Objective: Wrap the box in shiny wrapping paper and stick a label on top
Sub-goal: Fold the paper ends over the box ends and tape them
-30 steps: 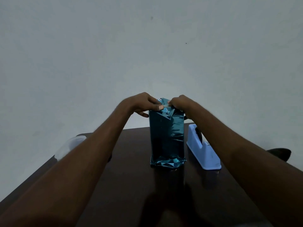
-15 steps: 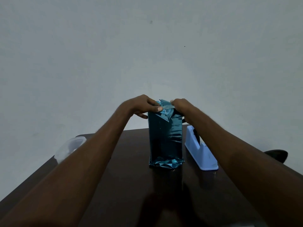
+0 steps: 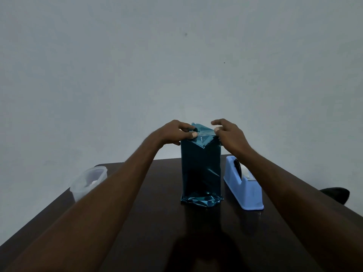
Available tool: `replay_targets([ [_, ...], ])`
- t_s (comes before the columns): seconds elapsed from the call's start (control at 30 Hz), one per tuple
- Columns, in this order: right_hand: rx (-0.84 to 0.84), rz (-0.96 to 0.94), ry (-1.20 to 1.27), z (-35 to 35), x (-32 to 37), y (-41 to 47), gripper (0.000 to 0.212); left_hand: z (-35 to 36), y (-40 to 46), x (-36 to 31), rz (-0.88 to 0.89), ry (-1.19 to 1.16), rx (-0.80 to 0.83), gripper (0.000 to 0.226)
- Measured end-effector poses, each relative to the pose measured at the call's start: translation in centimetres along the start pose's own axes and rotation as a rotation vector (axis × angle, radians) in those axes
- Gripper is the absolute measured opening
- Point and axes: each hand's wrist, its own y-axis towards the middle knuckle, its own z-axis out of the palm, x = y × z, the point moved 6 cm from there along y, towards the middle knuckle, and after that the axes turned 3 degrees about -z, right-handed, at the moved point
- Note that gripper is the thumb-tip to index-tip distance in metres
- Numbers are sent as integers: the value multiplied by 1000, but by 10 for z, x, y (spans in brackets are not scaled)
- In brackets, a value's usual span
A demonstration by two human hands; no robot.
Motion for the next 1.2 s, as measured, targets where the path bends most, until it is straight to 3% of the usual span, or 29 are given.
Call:
replay_targets([
  [0.07,21,-39,3,1,3,1,25,-4,0,3,6,0,-34,50],
  [0.23,47,-20,39,3,-4,3,26,-23,10,17,-70,-17,-302,55],
  [0.4,141,37,136,7,-1,8,36,-13,21,32,-205,-254,-194,54],
  [0.67,197,57,217,8,-1,9,37,-38,29,14,-157,-414,-324,36],
  [0.73,200,50,221,9,-2,10,37,-45,29,12,-168,-369,-322,35],
  [0.83,234,52,210,10,-2,15,38,-38,23,11,-243,-232,-191,44],
  [0.9,300,55,210,11,2,18,37,-34,20,10,-230,-176,-135,33],
  [1.03,346,-41,7,7,24,30,33,-43,14,7,-193,-150,-208,16],
  [1.2,101,-256,-275,-9,80,21,38,-54,2,9,-211,-163,-268,10],
])
